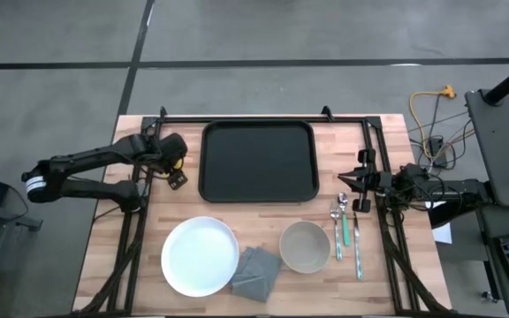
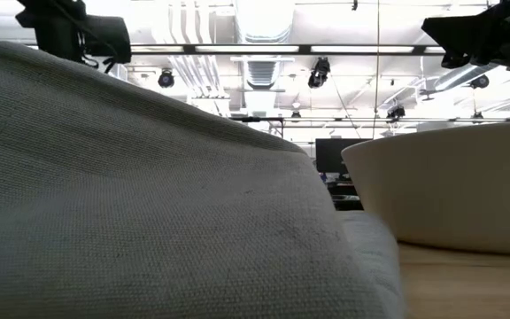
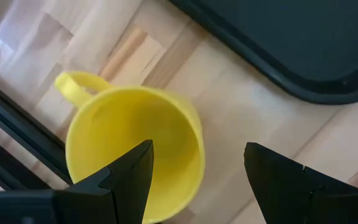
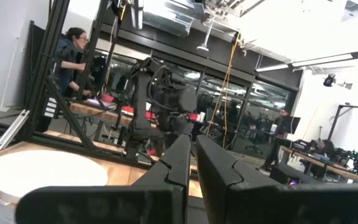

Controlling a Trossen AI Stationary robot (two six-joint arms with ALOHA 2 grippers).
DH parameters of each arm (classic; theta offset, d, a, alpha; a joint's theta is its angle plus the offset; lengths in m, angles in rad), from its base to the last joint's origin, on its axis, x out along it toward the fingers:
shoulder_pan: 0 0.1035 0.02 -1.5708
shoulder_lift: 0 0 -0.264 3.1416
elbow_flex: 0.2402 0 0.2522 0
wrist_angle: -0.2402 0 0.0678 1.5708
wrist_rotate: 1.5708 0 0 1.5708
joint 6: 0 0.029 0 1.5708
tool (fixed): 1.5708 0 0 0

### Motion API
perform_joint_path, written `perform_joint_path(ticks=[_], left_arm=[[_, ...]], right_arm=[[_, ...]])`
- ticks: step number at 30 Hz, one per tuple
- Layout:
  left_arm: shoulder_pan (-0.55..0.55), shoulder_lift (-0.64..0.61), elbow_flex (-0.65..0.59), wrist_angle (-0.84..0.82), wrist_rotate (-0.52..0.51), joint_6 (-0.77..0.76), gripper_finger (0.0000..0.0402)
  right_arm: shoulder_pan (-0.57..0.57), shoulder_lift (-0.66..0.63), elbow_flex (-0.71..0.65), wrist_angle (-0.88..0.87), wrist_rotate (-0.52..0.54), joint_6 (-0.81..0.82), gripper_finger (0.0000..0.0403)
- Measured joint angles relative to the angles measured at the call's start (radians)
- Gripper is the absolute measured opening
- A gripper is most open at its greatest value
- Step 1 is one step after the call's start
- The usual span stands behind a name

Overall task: Set up tray
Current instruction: Put the yellow cup on the black serving tray

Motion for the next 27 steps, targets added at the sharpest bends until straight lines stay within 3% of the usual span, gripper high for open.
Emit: perform_joint_path(ticks=[17, 21, 25, 27], left_arm=[[0.005, 0.276, 0.004, 0.091, 0.012, 0.056, 0.0216], [0.005, 0.311, 0.004, 0.105, 0.012, 0.087, 0.0152], [0.006, 0.325, 0.004, 0.104, 0.015, 0.119, 0.0031], [0.005, 0.317, 0.004, 0.106, 0.013, 0.144, 0.0013]], right_arm=[[0.0, 0.0, 0.0, 0.0, 0.0, 0.0, 0.0018], [0.0, 0.0, 0.0, 0.0, 0.0, 0.0, 0.0018], [0.0, 0.0, 0.0, 0.0, 0.0, 0.0, 0.0018], [0.0, 0.0, 0.0, 0.0, 0.0, 0.0, 0.0018]])
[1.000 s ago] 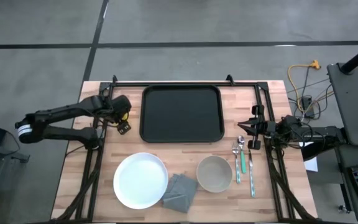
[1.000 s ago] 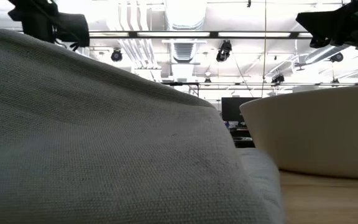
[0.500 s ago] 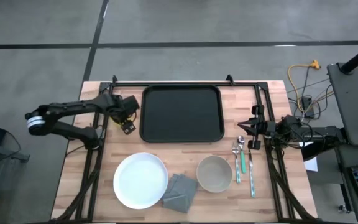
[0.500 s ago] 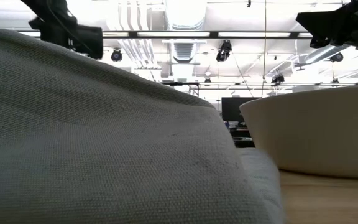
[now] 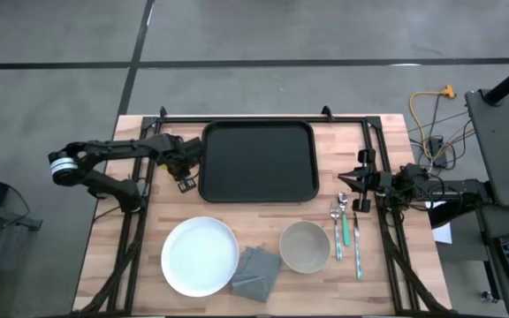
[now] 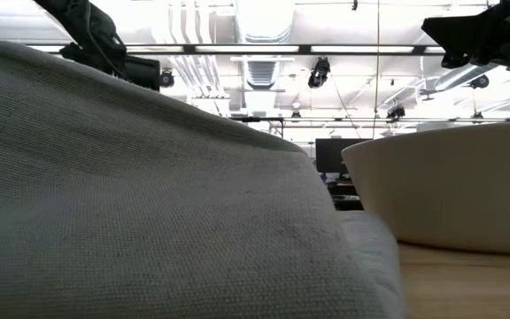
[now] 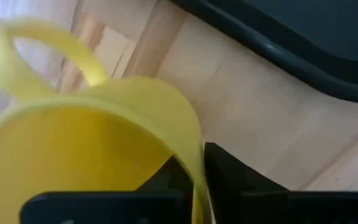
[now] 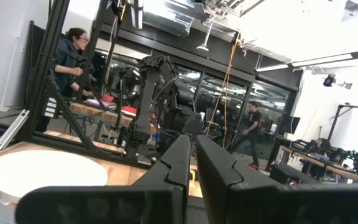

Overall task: Set up tray
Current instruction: Put the yellow cup on the black serving tray

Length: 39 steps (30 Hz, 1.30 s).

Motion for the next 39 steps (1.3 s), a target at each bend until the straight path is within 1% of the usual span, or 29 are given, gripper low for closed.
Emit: perform_joint_path(ticks=[3, 7, 12, 15, 17, 20, 27, 32, 35, 39], left_arm=[[0.0, -0.015, 0.011, -0.012, 0.0, 0.058, 0.0003], [0.0, -0.018, 0.06, -0.023, 0.004, 0.114, 0.0002], [0.0, 0.008, 0.161, -0.02, 0.026, 0.14, 0.0001], [0.001, 0.04, 0.231, -0.019, 0.029, 0.182, 0.0001], [0.01, 0.073, 0.276, -0.021, 0.032, 0.215, 0.0001], [0.04, 0.144, 0.353, -0.014, 0.067, 0.242, 0.0001], [0.132, 0.356, 0.514, -0.005, 0.106, 0.334, 0.0], [0.184, 0.476, 0.611, -0.002, 0.13, 0.351, 0.0], [0.2, 0.516, 0.64, -0.005, 0.133, 0.355, 0.0], [0.218, 0.529, 0.649, -0.002, 0.133, 0.38, 0.0]], right_arm=[[0.0, 0.0, 0.0, 0.0, 0.0, 0.0, 0.0018], [0.0, 0.0, 0.0, 0.0, 0.0, 0.0, 0.0018], [0.0, 0.0, 0.0, 0.0, 0.0, 0.0, 0.0018], [0.0, 0.0, 0.0, 0.0, 0.0, 0.0, 0.0018], [0.0, 0.0, 0.0, 0.0, 0.0, 0.0, 0.0018], [0.0, 0.0, 0.0, 0.0, 0.0, 0.0, 0.0018], [0.0, 0.0, 0.0, 0.0, 0.0, 0.0, 0.0018], [0.0, 0.0, 0.0, 0.0, 0.0, 0.0, 0.0018], [0.0, 0.0, 0.0, 0.0, 0.0, 0.0, 0.0018], [0.0, 0.0, 0.0, 0.0, 0.0, 0.0, 0.0018]])
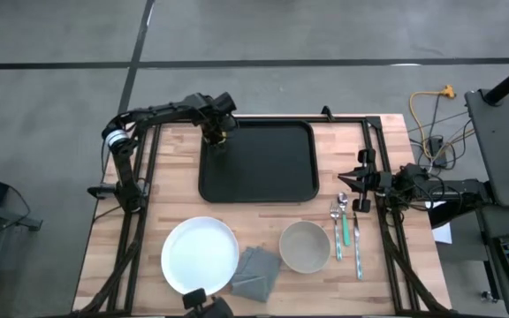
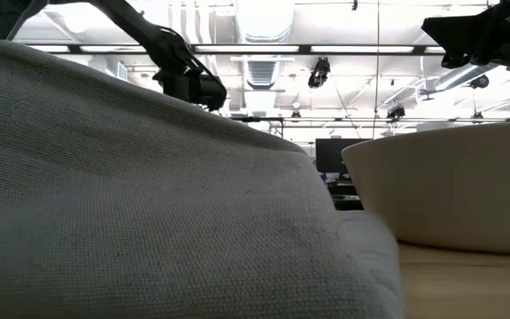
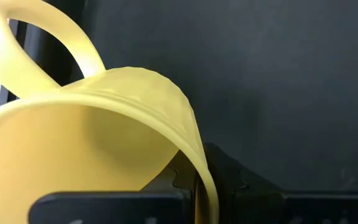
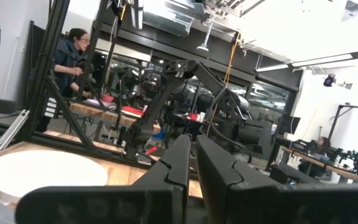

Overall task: Set up tray
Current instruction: Put the yellow cup on the black serving tray

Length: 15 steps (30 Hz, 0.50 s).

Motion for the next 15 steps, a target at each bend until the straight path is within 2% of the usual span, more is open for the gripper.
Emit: perform_joint_path(ticks=[15], left_arm=[[0.062, -0.001, -0.041, 0.12, -0.002, 0.001, 0.0]], right_arm=[[0.0, 0.0, 0.0, 0.0, 0.0, 0.0, 0.0018]])
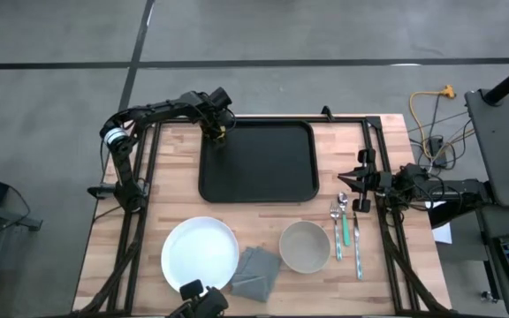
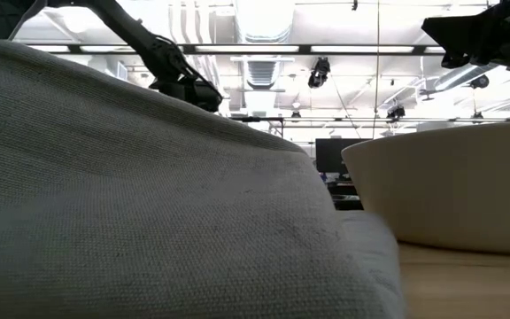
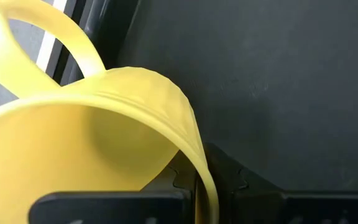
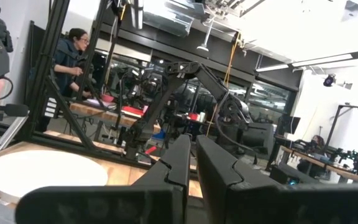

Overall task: Set up tray
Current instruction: Put the yellow cup on the black serving tray

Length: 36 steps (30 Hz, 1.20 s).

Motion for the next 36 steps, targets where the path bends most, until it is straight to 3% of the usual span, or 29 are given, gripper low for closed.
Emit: perform_joint_path(ticks=[16, 25, 36], left_arm=[[0.0, -0.002, -0.002, -0.024, -0.003, -0.037, 0.0032], [-0.001, -0.002, -0.001, -0.015, -0.093, -0.036, 0.0113], [-0.002, -0.002, -0.001, -0.016, -0.097, -0.042, 0.0183]], right_arm=[[0.0, 0.0, 0.0, 0.0, 0.0, 0.0, 0.0018], [0.0, 0.0, 0.0, 0.0, 0.0, 0.0, 0.0018], [0.0, 0.0, 0.0, 0.0, 0.0, 0.0, 0.0018]])
